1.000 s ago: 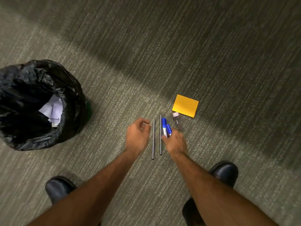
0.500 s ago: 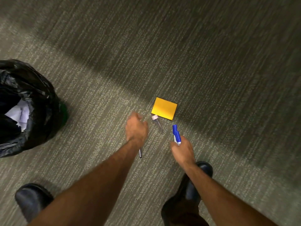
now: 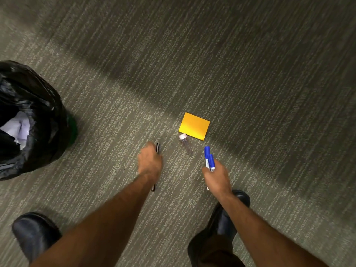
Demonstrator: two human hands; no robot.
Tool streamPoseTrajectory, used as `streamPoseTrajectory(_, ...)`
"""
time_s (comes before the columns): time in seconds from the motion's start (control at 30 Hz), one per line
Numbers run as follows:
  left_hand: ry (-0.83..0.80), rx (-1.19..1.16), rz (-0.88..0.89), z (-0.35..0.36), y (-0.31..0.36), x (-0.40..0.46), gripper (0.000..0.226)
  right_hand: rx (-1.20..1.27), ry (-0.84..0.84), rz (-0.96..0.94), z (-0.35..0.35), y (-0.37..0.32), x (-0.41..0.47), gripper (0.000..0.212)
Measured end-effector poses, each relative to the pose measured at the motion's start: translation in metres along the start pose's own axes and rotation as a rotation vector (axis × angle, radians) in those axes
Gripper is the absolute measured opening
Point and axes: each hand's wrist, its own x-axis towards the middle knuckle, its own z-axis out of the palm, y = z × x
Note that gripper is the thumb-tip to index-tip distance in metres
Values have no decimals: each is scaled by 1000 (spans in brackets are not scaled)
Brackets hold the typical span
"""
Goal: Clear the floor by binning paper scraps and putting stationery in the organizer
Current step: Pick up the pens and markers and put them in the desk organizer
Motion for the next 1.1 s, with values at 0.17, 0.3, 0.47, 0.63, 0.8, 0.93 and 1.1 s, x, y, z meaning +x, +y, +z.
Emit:
streamPoseTrajectory(0.17,-56,37,110,-11,-7,-3,7,13,-68,-36,1,-15,-6,14)
streamPoseTrajectory(0.3,-98,-98,88,-38,-8,-7,14,97,-103,-33,-7,-33,-16,10)
streamPoseTrajectory(0.47,-110,-208,146,-100,0,-30,26,104,-132,-53,-15,-76,-53,13)
streamPoseTrajectory(0.63,-92,-363,258,-205,41,-65,18,132,-119,-188,-30,-170,-114,14)
streamPoseTrajectory(0.8,-79,-509,418,-334,97,-116,17,205,-68,-339,-59,-288,-201,18)
streamPoseTrajectory(0.93,-17,-572,532,-447,142,-166,19,234,-37,-476,-90,-383,-279,16)
streamPoseTrajectory(1.1,17,-554,676,-598,197,-244,21,262,-45,-578,-152,-503,-411,16)
